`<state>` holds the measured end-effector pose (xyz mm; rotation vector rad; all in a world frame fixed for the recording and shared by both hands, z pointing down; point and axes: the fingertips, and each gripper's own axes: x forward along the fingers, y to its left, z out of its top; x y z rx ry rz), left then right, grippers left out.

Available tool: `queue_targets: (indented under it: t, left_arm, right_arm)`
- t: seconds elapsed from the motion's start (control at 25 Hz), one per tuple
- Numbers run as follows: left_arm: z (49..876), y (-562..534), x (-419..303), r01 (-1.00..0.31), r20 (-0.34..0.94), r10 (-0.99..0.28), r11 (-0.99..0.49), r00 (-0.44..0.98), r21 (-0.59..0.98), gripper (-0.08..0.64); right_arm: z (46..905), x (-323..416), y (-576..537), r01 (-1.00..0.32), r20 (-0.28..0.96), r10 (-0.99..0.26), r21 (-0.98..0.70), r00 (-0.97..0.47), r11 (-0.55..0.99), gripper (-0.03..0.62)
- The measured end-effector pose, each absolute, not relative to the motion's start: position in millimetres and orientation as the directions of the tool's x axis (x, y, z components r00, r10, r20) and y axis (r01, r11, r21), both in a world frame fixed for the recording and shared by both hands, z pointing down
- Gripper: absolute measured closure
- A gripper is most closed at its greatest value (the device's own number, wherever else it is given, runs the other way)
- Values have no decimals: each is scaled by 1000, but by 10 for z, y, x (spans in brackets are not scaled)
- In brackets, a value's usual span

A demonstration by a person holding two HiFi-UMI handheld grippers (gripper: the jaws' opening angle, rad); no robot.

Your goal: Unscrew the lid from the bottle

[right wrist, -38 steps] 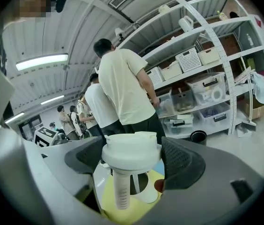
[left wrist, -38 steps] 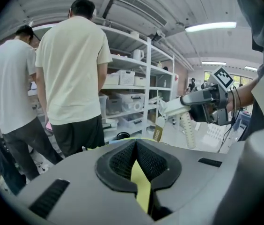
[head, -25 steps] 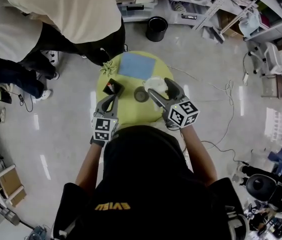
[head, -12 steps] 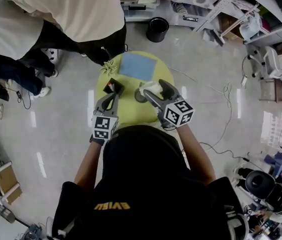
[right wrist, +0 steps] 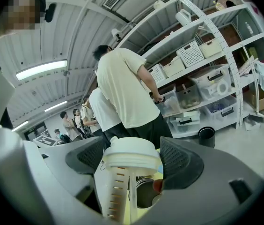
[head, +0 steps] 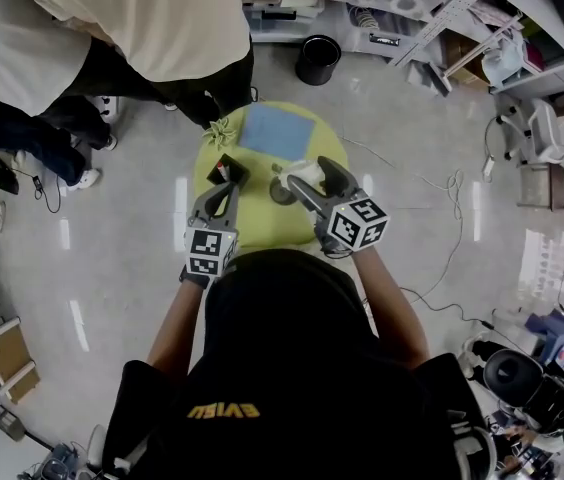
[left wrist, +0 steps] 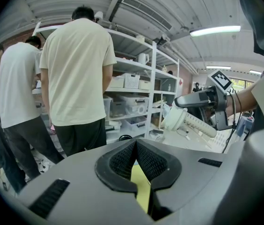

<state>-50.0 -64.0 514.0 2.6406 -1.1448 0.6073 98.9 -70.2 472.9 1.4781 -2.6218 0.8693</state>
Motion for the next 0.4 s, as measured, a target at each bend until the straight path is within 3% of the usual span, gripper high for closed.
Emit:
queue_targets:
  t: [0.4]
  left_arm:
    - [5133,-619,-430,-724,443,-642,-690,626,22,541]
  right_arm:
    - [4721,1047,-680,-789,262,-794,-477,-549,388,215]
